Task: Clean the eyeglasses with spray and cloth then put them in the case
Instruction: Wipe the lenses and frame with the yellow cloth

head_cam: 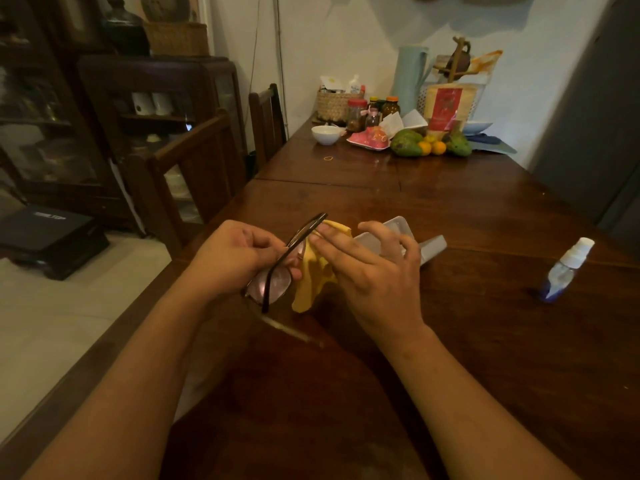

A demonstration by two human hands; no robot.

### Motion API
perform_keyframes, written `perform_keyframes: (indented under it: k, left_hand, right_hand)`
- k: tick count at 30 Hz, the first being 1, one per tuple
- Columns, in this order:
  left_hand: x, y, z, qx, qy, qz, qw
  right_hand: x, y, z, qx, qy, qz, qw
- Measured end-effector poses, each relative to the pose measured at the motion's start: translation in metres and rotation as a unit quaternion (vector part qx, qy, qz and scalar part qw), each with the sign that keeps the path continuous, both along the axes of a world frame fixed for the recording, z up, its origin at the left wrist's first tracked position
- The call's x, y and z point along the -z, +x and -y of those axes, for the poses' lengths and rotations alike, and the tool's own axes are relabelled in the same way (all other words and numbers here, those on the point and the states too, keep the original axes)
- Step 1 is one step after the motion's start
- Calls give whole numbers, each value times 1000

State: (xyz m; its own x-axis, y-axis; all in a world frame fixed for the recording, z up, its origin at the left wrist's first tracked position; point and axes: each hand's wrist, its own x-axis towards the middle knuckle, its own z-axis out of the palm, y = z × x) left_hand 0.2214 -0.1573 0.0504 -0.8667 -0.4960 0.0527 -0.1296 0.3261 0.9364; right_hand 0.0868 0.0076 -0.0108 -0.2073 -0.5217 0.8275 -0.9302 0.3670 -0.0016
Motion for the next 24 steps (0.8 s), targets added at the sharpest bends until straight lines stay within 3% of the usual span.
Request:
perform_keyframes:
  k: [5, 10, 19, 24]
  left_hand:
    - [2, 0, 1, -52, -47, 3, 998]
    - [0, -1, 0, -95, -45, -12, 994]
    - [-2, 1, -5, -110, -22, -60, 992]
    - [-1, 4, 0, -95, -3, -79, 992]
  right_hand:
    - [0, 4, -2, -76, -30, 49, 995]
    - [1, 21, 2, -156, 28, 5, 987]
    - [1, 40, 14, -92, 88, -28, 991]
    - [3, 43, 15, -159, 137, -9, 978]
